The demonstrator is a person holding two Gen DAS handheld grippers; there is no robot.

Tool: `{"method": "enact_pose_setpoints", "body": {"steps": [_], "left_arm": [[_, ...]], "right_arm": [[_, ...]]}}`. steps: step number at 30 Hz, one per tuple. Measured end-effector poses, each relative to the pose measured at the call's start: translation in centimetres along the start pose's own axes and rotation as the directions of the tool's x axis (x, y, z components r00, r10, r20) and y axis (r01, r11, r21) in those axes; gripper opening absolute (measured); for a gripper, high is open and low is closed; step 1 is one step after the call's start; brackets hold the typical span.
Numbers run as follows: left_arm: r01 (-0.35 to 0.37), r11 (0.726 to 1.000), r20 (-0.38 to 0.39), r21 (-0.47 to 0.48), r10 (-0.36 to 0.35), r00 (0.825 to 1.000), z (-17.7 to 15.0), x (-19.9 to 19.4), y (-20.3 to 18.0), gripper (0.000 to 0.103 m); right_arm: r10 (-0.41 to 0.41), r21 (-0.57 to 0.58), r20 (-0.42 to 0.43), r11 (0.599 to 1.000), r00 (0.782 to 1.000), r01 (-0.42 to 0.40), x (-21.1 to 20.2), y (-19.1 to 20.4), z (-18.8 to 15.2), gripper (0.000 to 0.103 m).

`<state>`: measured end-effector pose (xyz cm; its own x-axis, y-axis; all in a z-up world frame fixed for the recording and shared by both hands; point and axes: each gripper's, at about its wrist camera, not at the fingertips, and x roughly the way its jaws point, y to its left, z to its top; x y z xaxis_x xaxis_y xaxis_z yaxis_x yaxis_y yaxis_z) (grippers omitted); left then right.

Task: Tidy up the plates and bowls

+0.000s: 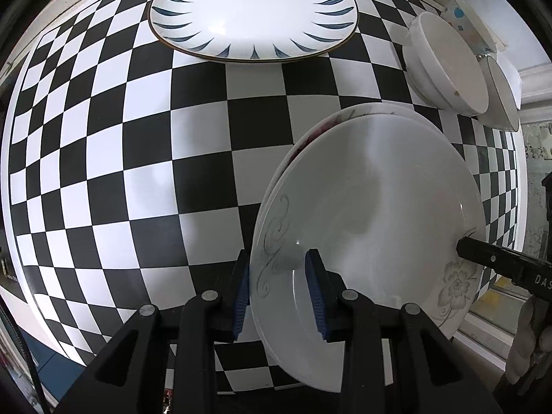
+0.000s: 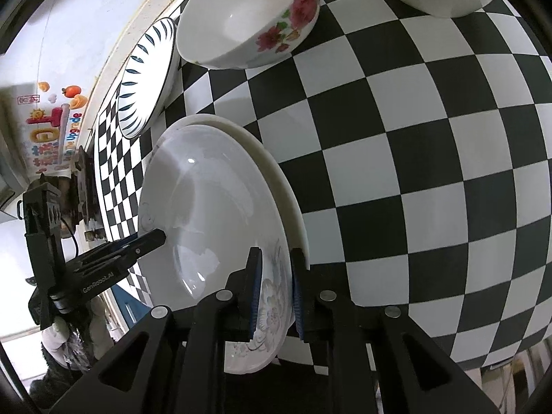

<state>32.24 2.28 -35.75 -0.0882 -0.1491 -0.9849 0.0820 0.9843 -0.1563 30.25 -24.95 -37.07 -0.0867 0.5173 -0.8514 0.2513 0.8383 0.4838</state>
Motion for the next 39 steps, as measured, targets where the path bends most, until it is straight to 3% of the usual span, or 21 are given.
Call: {"method": "enact_pose_setpoints", "body": {"steps": [9,13,15,19,22,27,30,33,35,39], "left_arm": [[-0.006,1.000,0.007,-0.007,0.006,1.000,-0.3,-0.8,0.4,0.029],[-0.017,0.999,0.062,-0.033,0.019,0.998,-0.2,-2.9,1.4,0.029],[-0.016,0.999,0.089,-0.049,0.020,0.996,0.0,-4.1,1.9,0.029],[0.011,0.997,0.140,-0.081,0.001,0.990,1.0,-6.8,3.1,0.029],[0.031,0.993,0.175,-0.113,-0.011,0.985,2.9,-8.4,4.9,0.032],[0.099,0.973,0.180,-0.209,-0.061,0.982,7.2,-8.5,8.6,0.033],[0.112,0.958,0.181,-0.263,-0.065,0.981,10.5,-7.6,10.8,0.033],[0.138,0.946,0.156,-0.295,-0.095,0.983,13.5,-5.6,12.5,0.033],[0.143,0.944,0.135,-0.296,-0.107,0.985,14.8,-4.5,13.0,0.033],[0.169,0.939,0.084,-0.301,-0.151,0.985,16.3,-2.5,13.6,0.033]], "right_arm": [[-0.009,0.002,0.003,1.000,1.000,0.009,-0.7,0.2,0.1,0.021],[-0.021,-0.001,-0.006,1.000,1.000,0.021,-1.0,0.3,-0.1,0.024],[-0.043,-0.001,-0.007,0.999,0.999,0.043,-1.2,0.3,0.0,0.033],[-0.043,0.015,0.010,0.999,0.999,0.043,-2.7,0.3,0.6,0.034],[-0.006,0.010,0.071,1.000,0.997,0.006,-5.7,1.9,1.4,0.034],[0.079,-0.106,0.170,0.992,0.982,-0.061,-9.1,8.3,6.1,0.038],[0.056,-0.181,0.201,0.983,0.978,-0.019,-8.2,12.4,10.7,0.038],[0.058,-0.203,0.151,0.979,0.987,-0.027,-5.2,14.9,15.8,0.038],[0.017,-0.199,0.108,0.980,0.994,0.005,-2.4,15.9,19.3,0.038],[-0.017,-0.184,0.027,0.983,0.999,0.021,1.8,15.9,23.3,0.038]]}}
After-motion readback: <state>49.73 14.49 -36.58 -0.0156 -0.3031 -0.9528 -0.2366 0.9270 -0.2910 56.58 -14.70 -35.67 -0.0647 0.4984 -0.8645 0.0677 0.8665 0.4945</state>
